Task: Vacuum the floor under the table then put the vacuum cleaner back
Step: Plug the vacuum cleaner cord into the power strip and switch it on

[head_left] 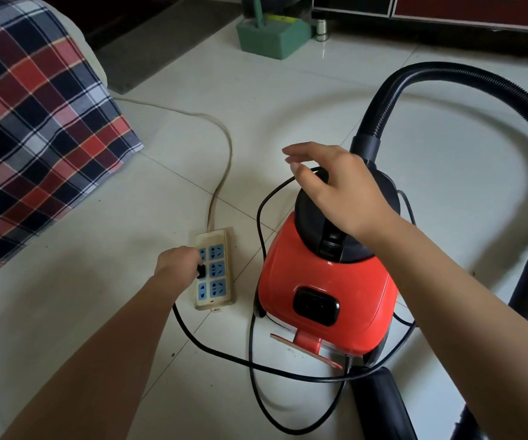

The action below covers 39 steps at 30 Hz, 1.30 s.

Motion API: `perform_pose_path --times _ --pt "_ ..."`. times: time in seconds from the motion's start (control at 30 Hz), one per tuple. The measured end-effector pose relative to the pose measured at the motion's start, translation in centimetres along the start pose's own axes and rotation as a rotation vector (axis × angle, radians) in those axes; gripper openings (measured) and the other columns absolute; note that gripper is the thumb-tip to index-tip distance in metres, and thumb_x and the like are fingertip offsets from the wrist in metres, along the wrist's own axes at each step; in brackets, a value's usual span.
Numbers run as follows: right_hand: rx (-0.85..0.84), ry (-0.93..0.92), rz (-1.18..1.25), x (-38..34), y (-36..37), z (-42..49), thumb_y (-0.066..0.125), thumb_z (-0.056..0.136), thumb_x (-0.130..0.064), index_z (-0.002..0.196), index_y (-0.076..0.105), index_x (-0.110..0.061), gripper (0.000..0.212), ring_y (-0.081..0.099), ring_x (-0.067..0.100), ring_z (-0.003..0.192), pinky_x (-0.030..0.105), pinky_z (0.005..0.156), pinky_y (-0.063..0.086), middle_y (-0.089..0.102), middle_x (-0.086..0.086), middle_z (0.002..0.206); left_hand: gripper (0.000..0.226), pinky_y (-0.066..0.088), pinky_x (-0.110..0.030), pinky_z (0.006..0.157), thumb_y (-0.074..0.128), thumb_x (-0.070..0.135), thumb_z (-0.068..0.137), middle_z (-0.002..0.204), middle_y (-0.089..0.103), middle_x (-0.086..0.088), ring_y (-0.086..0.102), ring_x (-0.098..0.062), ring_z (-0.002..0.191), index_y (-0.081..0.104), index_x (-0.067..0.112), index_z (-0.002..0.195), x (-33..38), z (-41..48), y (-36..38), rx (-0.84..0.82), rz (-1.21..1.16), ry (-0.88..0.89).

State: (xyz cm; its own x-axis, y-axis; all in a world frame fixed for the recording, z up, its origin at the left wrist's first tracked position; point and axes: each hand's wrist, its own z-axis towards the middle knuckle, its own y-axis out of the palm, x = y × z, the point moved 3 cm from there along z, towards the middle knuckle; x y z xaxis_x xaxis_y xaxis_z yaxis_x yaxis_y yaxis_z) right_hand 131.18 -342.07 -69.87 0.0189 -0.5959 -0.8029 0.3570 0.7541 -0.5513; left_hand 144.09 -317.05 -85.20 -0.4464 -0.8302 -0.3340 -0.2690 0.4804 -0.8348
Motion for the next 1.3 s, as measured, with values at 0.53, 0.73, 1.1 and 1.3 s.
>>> perform_pose_path --times 0.53,0.73,1.1,1.3 --pt "0.014 -0.063 -0.063 1.3 -0.8 0.2 0.045 0.092 -0.027 0.122 0.061 -0.019 0.035 0.049 0.011 0.119 0.020 0.097 0.035 0.065 -0.007 0.116 0.025 0.048 -0.024 0.078 0.051 0.020 0.094 0.109 0.065 0.002 0.063 -0.016 0.099 0.061 0.021 0.117 0.7 0.2 1.4 0.066 0.070 0.004" --pt "0.016 -0.063 -0.065 1.6 -1.0 0.3 0.045 0.092 -0.026 0.122 0.061 -0.019 0.034 0.049 0.012 0.119 0.020 0.097 0.035 0.065 -0.007 0.117 0.025 0.047 -0.023 0.076 0.051 0.020 0.094 0.109 0.065 0.002 0.064 -0.016 0.098 0.061 0.021 0.117 1.0 0.1 1.2 0.056 0.056 -0.011" --pt "0.018 -0.049 -0.048 1.5 -2.5 -1.4 0.048 0.091 -0.022 0.121 0.062 -0.018 0.032 0.050 0.014 0.119 0.023 0.100 0.036 0.064 -0.007 0.115 0.038 0.041 -0.026 0.075 0.055 0.035 0.092 0.118 0.062 0.000 0.060 -0.019 0.105 0.054 0.026 0.128 1.3 -1.8 -1.9 0.108 -0.305 -0.063" --pt "0.008 -0.008 0.097 0.7 -5.8 -3.2 0.050 0.094 -0.017 0.118 0.063 -0.019 0.027 0.052 0.009 0.115 0.020 0.099 0.039 0.065 -0.008 0.115 0.038 0.048 -0.037 0.098 0.063 0.025 0.089 0.110 0.067 -0.003 0.064 -0.018 0.101 0.059 0.013 0.124 2.9 -8.0 -9.0 0.460 -1.615 -0.030"
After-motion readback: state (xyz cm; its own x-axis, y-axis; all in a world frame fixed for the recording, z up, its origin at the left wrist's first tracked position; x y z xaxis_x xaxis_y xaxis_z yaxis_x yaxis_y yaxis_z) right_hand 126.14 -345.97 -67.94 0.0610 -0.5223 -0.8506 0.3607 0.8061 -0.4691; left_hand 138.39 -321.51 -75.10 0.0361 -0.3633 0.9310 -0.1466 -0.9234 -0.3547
